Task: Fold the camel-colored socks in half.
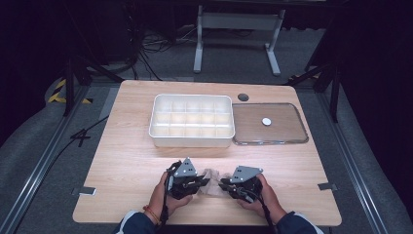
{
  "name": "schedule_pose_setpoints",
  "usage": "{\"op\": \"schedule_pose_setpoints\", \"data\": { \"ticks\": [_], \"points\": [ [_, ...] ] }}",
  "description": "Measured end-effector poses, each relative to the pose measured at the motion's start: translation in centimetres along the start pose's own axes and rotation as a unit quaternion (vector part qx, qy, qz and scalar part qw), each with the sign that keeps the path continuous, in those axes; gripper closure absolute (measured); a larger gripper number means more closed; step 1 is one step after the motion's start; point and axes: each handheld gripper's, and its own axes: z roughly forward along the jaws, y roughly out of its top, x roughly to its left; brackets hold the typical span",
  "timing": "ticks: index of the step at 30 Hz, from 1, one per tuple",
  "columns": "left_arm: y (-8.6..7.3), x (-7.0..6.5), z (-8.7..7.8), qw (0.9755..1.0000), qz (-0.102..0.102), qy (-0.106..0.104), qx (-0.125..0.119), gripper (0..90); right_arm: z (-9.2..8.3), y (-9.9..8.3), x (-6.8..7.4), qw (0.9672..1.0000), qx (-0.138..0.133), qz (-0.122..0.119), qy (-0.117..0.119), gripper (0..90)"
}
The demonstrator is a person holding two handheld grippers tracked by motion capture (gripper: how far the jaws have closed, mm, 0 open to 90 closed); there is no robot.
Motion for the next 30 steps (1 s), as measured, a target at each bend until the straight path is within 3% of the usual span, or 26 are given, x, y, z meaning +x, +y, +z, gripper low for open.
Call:
{"op": "schedule_pose_setpoints", "data": {
  "ticks": [6,7,13,17,21,25,30],
  "points": [
    [0.3,-0.7,0.6,0.9999,0.007,-0.004,0.006,84.8,0.4,0.0,0.0,1.0,-0.002,0.001,0.0,80.8],
    [0.3,-0.5,0.7,0.9999,0.013,-0.002,0.01,84.8,0.2,0.1,0.0,1.0,-0.003,-0.001,-0.002,79.4],
    [-0.1,0.0,0.7,0.9999,0.004,0.009,0.014,84.7,-1.5,0.1,-0.5,0.9996,-0.026,0.004,-0.012,67.4],
    [-0.3,0.0,0.7,0.9999,-0.004,0.011,0.008,84.6,-2.4,-0.4,-1.3,0.9991,-0.024,0.026,-0.024,63.7],
    [-0.2,0.0,0.6,0.9999,-0.001,0.011,0.008,84.6,-2.4,-1.2,-1.8,0.9988,0.007,0.038,-0.031,61.8],
    [0.2,-0.2,0.5,0.9999,-0.002,0.009,0.006,84.6,-2.1,-1.5,-2.2,0.9981,0.019,0.055,-0.022,64.9],
    [1.0,-0.4,0.8,0.9999,0.007,0.005,0.011,84.6,-1.9,-1.7,-2.6,0.9982,0.018,0.056,-0.011,68.1]
  ]
}}
